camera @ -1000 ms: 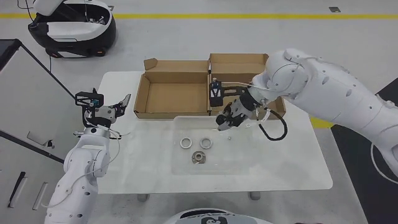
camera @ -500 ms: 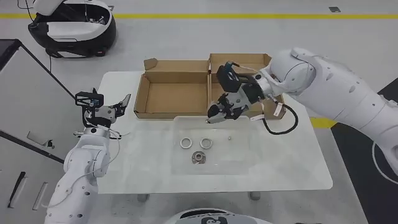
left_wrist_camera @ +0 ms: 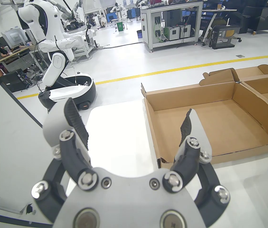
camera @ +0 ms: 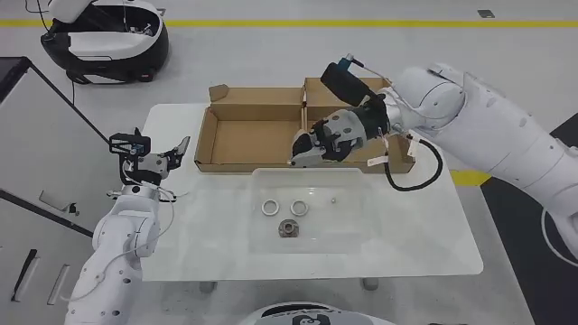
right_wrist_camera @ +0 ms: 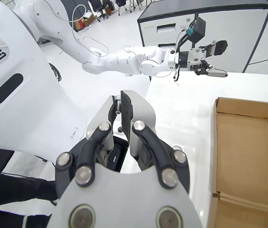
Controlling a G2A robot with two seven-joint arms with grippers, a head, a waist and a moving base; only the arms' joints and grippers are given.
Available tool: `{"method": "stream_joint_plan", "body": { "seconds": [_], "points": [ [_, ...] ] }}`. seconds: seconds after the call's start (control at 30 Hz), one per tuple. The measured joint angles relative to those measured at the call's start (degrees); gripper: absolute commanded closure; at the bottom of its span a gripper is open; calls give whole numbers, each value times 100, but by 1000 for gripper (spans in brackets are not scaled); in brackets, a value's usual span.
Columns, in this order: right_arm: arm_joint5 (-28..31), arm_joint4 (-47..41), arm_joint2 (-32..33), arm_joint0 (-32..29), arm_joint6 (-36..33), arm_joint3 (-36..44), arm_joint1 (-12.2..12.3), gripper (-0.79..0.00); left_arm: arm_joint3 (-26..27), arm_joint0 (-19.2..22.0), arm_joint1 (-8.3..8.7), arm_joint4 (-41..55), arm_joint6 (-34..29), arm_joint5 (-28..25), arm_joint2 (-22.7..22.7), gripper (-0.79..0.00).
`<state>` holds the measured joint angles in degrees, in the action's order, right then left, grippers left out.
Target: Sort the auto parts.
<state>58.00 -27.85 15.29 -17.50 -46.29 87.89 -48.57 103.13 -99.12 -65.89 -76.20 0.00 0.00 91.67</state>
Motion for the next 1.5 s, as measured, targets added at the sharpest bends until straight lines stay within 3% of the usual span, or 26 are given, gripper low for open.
{"method": "stream_joint_plan", "body": {
  "seconds": [0.47,0.57,0.63,0.8,1.03,1.23,1.43,1.5],
  "points": [
    [0,0,0,0,0,0,0,0,0,0,0,0,0,0,0,-785],
    [-224,334,127,46,-40,95,21,0,0,0,0,0,0,0,0,-785],
    [-201,672,297,-139,4,221,50,0,0,0,0,0,0,0,0,-785],
    [7,247,808,-652,866,633,128,0,0,0,0,0,0,0,0,-785],
    [0,-115,1720,-1480,1019,1201,144,0,0,0,0,0,0,0,0,-785],
    [0,-778,2684,-2215,813,1658,-28,0,0,0,0,0,0,0,0,-785],
    [0,-1897,3681,-2899,-33,2035,-445,0,0,0,0,0,0,0,0,-785],
    [0,-2042,3865,-3038,-24,2142,-590,0,0,0,0,0,0,0,0,-785]
  ]
}}
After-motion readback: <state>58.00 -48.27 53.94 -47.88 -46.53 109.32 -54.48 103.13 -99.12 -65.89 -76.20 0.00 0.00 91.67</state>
